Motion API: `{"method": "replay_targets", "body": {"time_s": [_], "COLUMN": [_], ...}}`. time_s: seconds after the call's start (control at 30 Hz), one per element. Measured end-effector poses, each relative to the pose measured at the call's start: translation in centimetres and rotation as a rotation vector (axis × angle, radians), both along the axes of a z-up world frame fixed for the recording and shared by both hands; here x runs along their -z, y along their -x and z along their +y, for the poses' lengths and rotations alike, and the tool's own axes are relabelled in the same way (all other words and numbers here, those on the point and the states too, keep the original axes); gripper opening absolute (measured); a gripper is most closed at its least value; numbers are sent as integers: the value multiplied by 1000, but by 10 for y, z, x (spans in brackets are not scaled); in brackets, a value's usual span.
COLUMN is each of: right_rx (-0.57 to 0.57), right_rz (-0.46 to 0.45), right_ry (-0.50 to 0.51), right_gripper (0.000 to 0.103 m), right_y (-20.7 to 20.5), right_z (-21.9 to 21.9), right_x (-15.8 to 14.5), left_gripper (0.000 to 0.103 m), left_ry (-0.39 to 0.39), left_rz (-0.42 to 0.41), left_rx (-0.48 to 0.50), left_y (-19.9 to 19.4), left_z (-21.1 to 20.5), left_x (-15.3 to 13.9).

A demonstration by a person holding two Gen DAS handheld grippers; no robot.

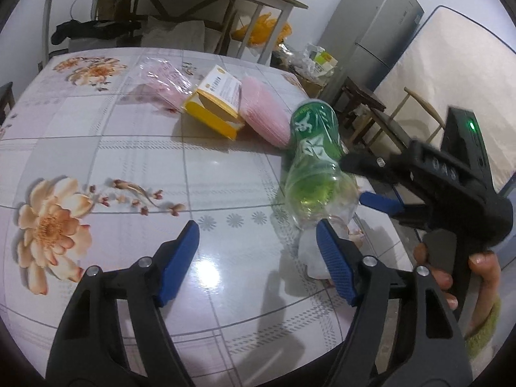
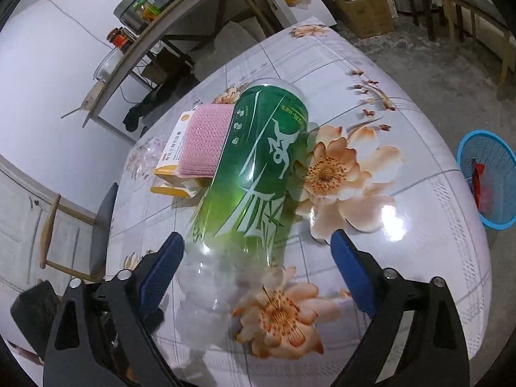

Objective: Collect trash
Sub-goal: 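Move both tools back to the table and grasp the green bottle with the right gripper, then grasp the pink mesh sponge with the left gripper while the right holds the green bottle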

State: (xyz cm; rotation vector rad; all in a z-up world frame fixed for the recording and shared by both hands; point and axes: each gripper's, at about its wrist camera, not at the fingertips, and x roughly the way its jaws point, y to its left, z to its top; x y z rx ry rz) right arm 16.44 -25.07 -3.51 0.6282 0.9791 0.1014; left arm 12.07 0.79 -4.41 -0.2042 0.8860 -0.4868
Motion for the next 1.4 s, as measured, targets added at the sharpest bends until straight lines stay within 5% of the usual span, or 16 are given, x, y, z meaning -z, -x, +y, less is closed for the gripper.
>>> {"method": "replay_targets", "body": {"time_s": [0.37, 0.5, 0.63, 0.87, 1.07, 1.2, 1.4], "right_rx": [-70, -68, -43, -13, 4, 3, 0], "right_rz": [19, 33, 28, 19, 10, 3, -12], "right_ry": [37, 44, 11, 24, 7, 0, -1], "right_gripper": [91, 72, 69, 69, 69, 69, 69], "right_y": [-20, -19, -12, 2, 9, 9, 10], "right_z": [23, 19, 7, -11, -22, -24, -25], "right_x": [2, 8, 11, 11, 14, 15, 16], "left_gripper": [64, 64, 64, 64, 64, 64, 63], "left_ry": [30, 34, 45, 51, 99, 48, -205], "left_rz": [23, 17, -17, -108, -72, -62, -53], "left_rx": [76, 93, 78, 11, -2, 12, 31], "left_y": [6, 9, 6, -31, -80, -105, -140], "left_z": [-23, -26, -18, -5, -11, -28, -73], "left_x": [10, 11, 2, -30, -40, -38, -27]}}
